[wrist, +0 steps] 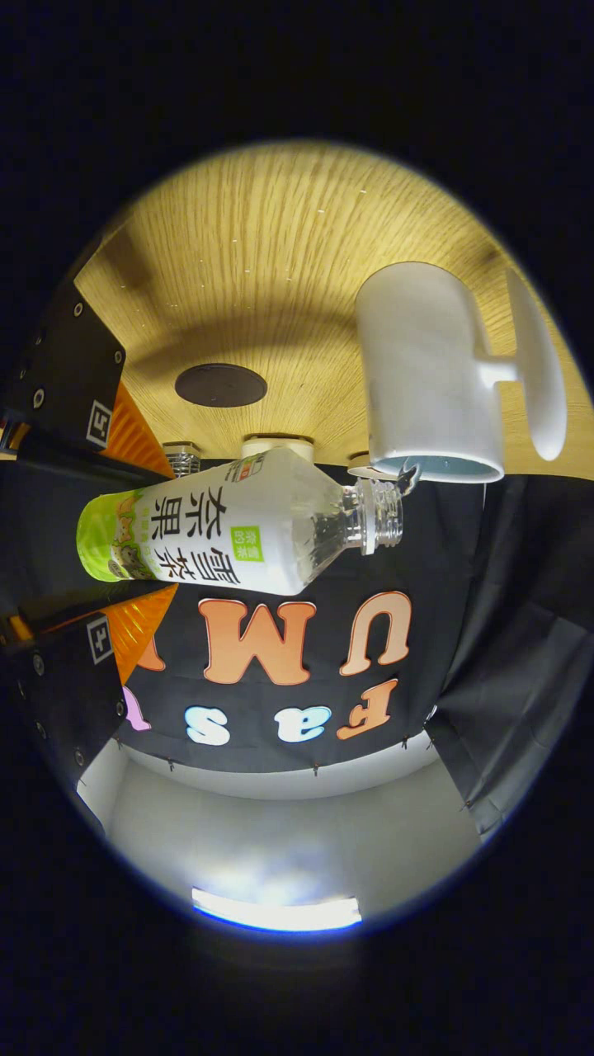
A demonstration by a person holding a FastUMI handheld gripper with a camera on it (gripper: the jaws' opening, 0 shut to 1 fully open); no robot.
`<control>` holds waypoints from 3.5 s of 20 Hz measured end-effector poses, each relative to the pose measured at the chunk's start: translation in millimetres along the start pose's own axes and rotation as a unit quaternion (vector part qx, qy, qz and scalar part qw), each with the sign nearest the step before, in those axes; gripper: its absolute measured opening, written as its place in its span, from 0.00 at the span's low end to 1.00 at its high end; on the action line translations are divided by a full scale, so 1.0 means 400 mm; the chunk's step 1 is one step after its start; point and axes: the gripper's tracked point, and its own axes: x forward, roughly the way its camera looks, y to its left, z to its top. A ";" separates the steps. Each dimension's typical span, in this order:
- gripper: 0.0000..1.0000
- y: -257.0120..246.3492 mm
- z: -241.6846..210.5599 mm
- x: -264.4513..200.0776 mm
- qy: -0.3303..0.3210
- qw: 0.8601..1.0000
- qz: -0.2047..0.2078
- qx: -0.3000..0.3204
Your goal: Take the bottle from table, then pour the juice into the cup, finally place the bottle on the coaster
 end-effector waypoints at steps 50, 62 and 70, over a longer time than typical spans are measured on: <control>0.59 -0.091 0.025 0.024 -0.043 0.992 -0.058 -0.108; 0.59 -0.099 0.035 0.022 -0.055 0.988 -0.061 -0.128; 0.59 -0.102 0.037 0.030 -0.060 0.986 -0.059 -0.141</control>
